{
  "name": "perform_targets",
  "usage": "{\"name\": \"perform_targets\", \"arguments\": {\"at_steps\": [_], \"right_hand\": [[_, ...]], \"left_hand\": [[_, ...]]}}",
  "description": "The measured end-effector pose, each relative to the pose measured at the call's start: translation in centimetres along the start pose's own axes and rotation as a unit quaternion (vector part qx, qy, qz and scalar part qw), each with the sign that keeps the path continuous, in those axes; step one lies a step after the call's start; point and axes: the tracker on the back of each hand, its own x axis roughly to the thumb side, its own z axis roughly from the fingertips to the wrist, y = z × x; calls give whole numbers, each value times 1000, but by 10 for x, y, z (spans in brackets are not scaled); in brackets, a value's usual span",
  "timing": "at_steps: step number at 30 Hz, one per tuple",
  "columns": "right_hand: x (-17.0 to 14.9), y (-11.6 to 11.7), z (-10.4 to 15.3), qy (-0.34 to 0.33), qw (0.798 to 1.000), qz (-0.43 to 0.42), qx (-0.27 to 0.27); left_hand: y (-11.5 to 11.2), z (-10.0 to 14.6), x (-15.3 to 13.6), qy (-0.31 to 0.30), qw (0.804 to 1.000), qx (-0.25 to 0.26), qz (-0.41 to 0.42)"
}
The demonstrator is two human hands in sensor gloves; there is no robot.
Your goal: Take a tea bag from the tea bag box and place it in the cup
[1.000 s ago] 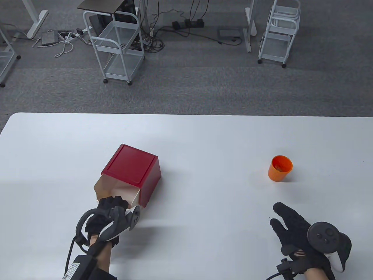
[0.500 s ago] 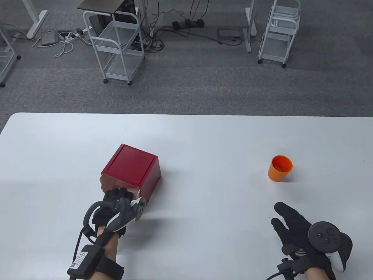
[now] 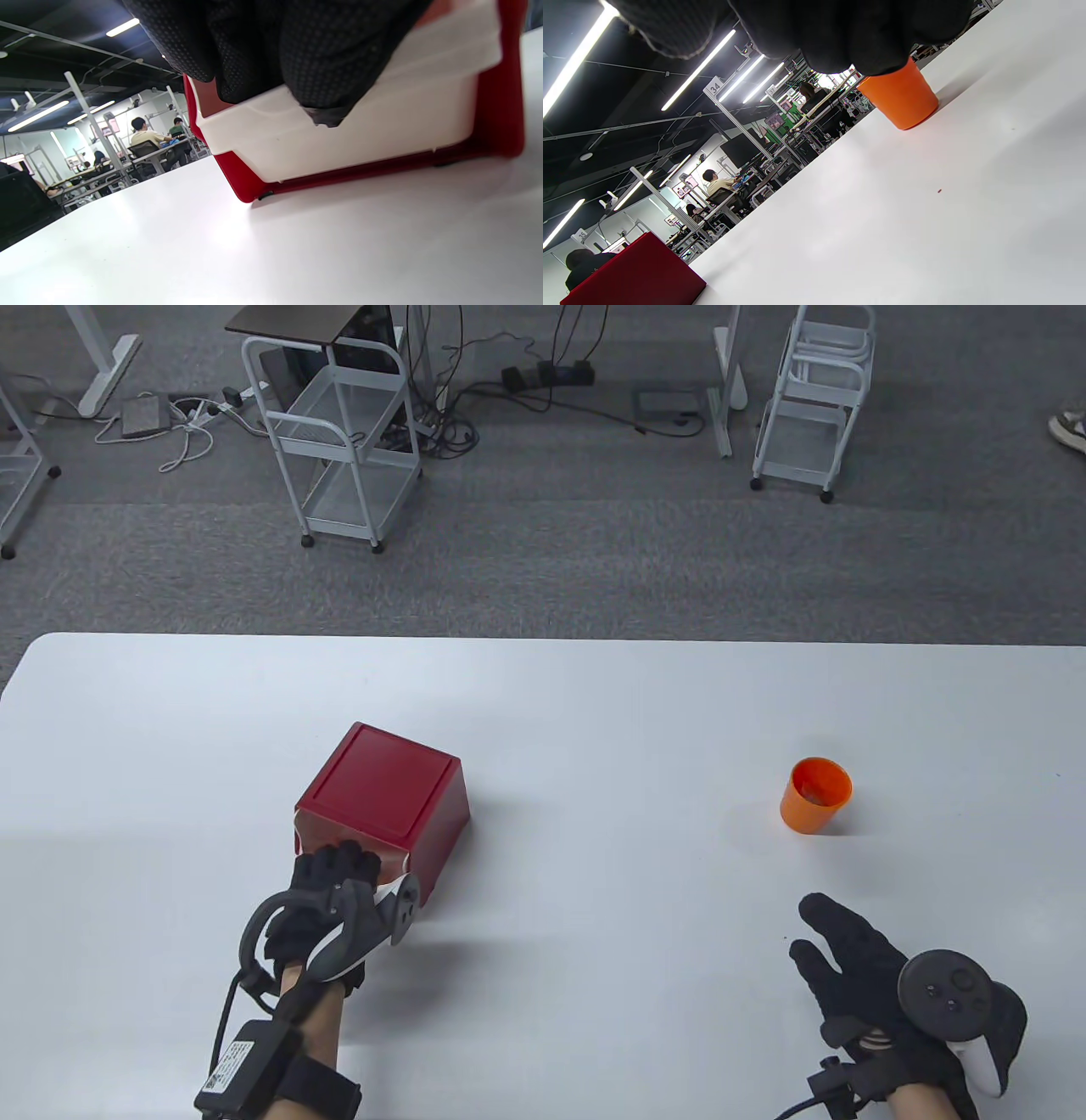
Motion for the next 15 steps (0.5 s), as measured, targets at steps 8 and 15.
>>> {"name": "perform_targets", "arguments": {"at_steps": [8,15], "right_hand": [[2,1,0,-10,1000,-2,1],[4,4,1,-21,1000,-1,3]], "left_hand": [[41,43,-28,38,981,42,188],[76,69,-26,13,932,65,356]]}}
